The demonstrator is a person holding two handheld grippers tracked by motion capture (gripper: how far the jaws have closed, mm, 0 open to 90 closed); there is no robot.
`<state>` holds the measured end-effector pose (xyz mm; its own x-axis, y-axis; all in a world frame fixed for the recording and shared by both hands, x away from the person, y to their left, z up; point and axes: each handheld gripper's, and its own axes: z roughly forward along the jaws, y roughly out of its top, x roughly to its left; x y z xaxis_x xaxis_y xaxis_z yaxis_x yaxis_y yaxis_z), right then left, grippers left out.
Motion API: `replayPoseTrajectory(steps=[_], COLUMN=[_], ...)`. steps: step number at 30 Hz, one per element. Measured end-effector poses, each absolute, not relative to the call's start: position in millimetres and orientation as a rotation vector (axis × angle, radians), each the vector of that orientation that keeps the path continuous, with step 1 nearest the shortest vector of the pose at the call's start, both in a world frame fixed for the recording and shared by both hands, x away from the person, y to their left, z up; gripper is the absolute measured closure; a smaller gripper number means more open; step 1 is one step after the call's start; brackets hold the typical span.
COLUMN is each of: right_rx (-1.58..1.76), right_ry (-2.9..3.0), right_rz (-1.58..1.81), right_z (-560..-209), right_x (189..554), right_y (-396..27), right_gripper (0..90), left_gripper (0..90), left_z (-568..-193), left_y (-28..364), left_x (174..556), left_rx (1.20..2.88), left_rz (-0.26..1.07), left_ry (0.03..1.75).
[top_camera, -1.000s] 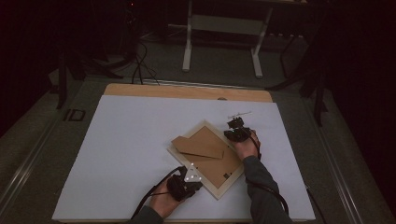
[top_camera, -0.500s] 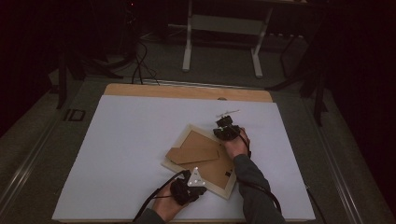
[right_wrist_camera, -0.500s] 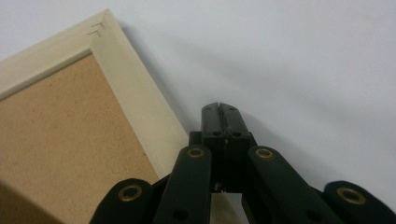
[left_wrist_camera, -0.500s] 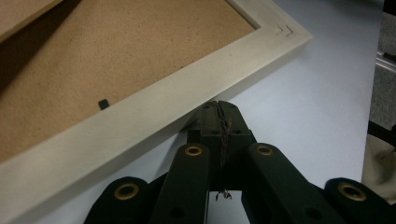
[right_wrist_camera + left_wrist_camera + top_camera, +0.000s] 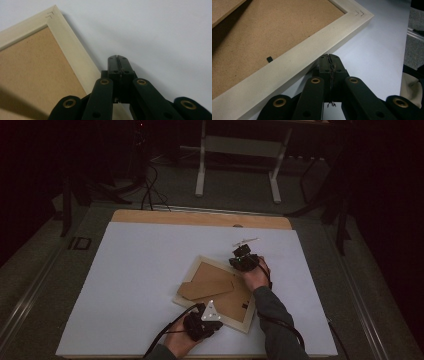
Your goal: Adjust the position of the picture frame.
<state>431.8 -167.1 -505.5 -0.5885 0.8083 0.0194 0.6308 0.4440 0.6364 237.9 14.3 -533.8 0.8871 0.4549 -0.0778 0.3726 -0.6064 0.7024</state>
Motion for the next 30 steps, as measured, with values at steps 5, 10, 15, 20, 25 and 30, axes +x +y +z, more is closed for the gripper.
replayPoseTrajectory(steps=[5,10,15,20,25,30], right_rx=[1.236,1.254,1.272,1.269,1.273,1.276], right_ry=[2.406,2.394,2.387,2.387,2.386,2.381], right_rz=[0.879,0.877,0.879,0.87,0.866,0.875], right_z=[-500,-499,-498,-498,-497,-496], right_x=[425,419,414,407,399,392], right_y=[-180,-191,-199,-206,-213,-222], right_gripper=[90.0,90.0,90.0,90.0,90.0,90.0], left_gripper=[89.9,89.9,89.9,90.0,90.0,89.9], left_z=[-529,-522,-515,-505,-497,-487], left_y=[20,27,35,46,59,72], left_x=[241,245,248,252,260,265], left_rx=[2.258,2.237,2.206,2.167,2.128,2.091], left_rz=[0.152,0.167,0.189,0.22,0.248,0.283], left_ry=[0.607,0.623,0.637,0.652,0.685,0.716])
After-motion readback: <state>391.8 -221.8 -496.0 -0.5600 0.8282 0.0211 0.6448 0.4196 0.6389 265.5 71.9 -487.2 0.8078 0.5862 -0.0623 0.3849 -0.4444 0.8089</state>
